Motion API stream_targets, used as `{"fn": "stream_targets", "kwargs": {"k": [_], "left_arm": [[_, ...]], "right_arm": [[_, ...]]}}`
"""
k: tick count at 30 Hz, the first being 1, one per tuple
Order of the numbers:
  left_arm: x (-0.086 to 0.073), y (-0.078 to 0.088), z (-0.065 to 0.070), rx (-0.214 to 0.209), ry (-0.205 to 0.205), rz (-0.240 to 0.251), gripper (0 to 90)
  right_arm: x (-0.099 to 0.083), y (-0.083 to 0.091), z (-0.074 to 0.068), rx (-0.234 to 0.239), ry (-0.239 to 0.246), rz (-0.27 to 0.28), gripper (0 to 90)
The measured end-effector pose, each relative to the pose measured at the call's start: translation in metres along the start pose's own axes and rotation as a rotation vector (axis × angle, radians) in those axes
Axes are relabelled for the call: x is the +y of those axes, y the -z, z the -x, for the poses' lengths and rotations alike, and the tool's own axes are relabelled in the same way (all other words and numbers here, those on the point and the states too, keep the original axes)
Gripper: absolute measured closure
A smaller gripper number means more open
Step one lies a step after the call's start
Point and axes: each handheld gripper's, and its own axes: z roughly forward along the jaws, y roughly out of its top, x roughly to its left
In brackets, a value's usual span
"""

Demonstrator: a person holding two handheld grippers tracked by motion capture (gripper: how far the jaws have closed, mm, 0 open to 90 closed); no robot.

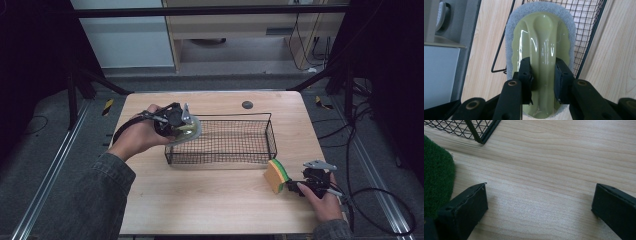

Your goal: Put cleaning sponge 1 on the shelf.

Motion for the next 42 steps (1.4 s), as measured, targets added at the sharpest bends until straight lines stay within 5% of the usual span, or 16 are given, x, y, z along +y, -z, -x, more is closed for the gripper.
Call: {"fn": "stream_targets", "kwargs": {"k": [19, 42], "left_arm": [[0.006, -0.016, -0.014, 0.003, -0.022, 0.022, 70.8], [0.011, -0.04, -0.01, -0.017, -0.078, 0.01, 70.8]], "right_arm": [[0.002, -0.002, 0.0, 0.006, 0.011, -0.001, 0.5], [0.002, -0.002, 0.0, 0.006, 0.008, -0.002, 0.5]]}}
